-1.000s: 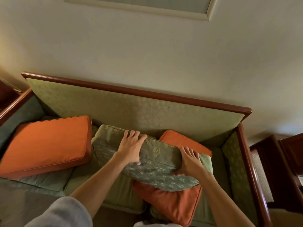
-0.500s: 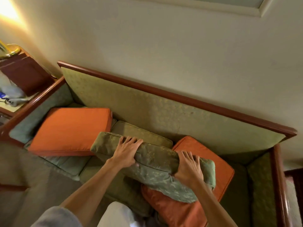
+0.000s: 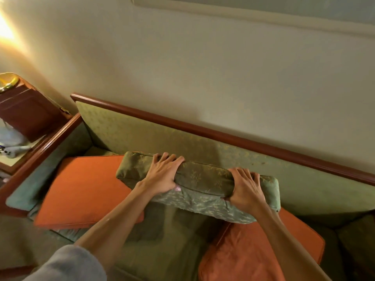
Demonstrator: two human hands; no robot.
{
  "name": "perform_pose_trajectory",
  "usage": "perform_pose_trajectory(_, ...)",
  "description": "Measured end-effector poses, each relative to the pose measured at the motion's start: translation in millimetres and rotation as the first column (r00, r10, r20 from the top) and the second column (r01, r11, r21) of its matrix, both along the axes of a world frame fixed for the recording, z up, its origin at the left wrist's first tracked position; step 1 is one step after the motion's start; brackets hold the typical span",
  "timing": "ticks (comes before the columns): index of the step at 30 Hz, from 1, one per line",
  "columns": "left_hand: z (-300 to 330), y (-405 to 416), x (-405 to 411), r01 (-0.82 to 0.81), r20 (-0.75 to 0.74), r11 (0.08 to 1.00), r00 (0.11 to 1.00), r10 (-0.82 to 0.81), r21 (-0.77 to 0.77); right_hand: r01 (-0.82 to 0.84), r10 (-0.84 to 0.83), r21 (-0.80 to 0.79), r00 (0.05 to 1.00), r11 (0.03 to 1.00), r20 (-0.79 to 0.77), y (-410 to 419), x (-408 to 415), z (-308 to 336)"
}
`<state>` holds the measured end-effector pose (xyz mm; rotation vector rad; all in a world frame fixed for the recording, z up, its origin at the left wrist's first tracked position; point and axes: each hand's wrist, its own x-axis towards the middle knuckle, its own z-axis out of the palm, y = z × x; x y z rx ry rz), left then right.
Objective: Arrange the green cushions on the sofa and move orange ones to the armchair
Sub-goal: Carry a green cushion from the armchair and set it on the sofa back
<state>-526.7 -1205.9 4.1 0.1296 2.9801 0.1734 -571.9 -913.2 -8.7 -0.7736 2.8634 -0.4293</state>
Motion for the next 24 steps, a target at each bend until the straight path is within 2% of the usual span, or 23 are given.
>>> perform_pose_trajectory(5, -23.1, -32.6, -76.6, 0.04, 0.032, 0.999, 0.999, -0.04, 0.023, 0.078, -0.08, 0.041, 0.996, 0.996, 0.045, -38.4, -59.5, -24.7)
perform_pose_trajectory(8, -62.8, -44.8, -110.5, 0.035, 0.075, 0.998, 0.996, -0.038, 0.051, 0.117, -0.126, 0.094, 0.988, 0.989, 0.093, -54.3, -84.4, -62.5)
perform_pose_trajectory(13, -132.4, -60.9, -147.0, 0.051, 0.068, 0.994, 0.996, -0.057, 0.093, 0.198, -0.226, 0.205, 0.966, 0.959, 0.124, -70.4, -119.1, -123.8)
perform_pose_trajectory(18, -140.7, -61.1, -212.0, 0.05, 0.156, 0.997, 0.986, -0.06, 0.064, 0.216, -0.271, 0.248, 0.938, 0.944, 0.216, -72.6, -184.0, -135.0)
perform_pose_trajectory(24, -164.6, -59.8, -215.6, 0.026, 0.145, 0.999, 0.989, -0.03, 0.031, 0.211, -0.267, 0.274, 0.946, 0.938, 0.185, -73.6, -187.8, -149.3)
